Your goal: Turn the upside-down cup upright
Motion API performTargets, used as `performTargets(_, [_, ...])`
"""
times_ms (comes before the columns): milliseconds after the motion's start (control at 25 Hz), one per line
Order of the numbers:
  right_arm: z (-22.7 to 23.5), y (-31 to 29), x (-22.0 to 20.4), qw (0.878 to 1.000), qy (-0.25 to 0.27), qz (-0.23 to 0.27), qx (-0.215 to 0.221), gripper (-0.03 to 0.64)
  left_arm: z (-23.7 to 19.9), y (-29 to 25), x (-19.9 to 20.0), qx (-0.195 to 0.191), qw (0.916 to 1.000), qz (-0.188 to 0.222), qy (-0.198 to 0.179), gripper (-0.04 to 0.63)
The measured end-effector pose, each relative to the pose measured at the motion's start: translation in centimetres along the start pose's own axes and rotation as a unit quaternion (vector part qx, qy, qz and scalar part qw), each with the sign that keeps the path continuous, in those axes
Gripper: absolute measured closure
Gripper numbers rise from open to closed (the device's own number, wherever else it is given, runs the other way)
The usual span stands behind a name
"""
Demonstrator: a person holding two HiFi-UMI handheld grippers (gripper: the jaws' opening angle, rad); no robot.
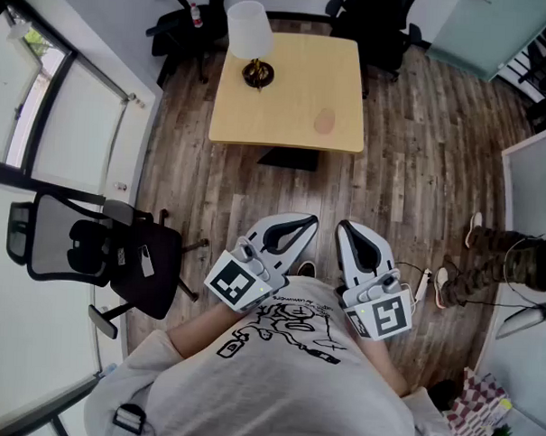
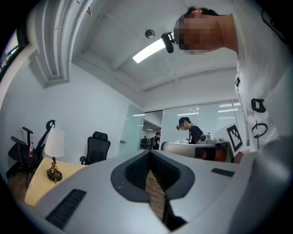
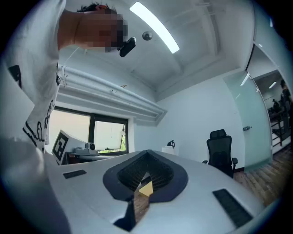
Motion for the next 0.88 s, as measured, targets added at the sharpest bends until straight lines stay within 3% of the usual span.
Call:
performTargets(440, [1.5,1.7,0.3,1.0,-0.002,0.009,0.009,0.592,1.5,-1.9,-0.5,0.005,1.0,-0.001,-0.002,0.589])
performTargets(880, [3.0,5.9,0.0,1.0,-0.011,0.008,0.012,0.592,4.2,-3.0,-2.2,0.041,0.9989,-0.022,-0.009,0.589])
Point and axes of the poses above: the fingertips, and each gripper's own axes: y backward along the fingers, z to its right, x out of its top, the point moved 4 cm from there along y, backward along the fingers, and after that the axes turned 13 degrees about x, right-handed, at the moved point
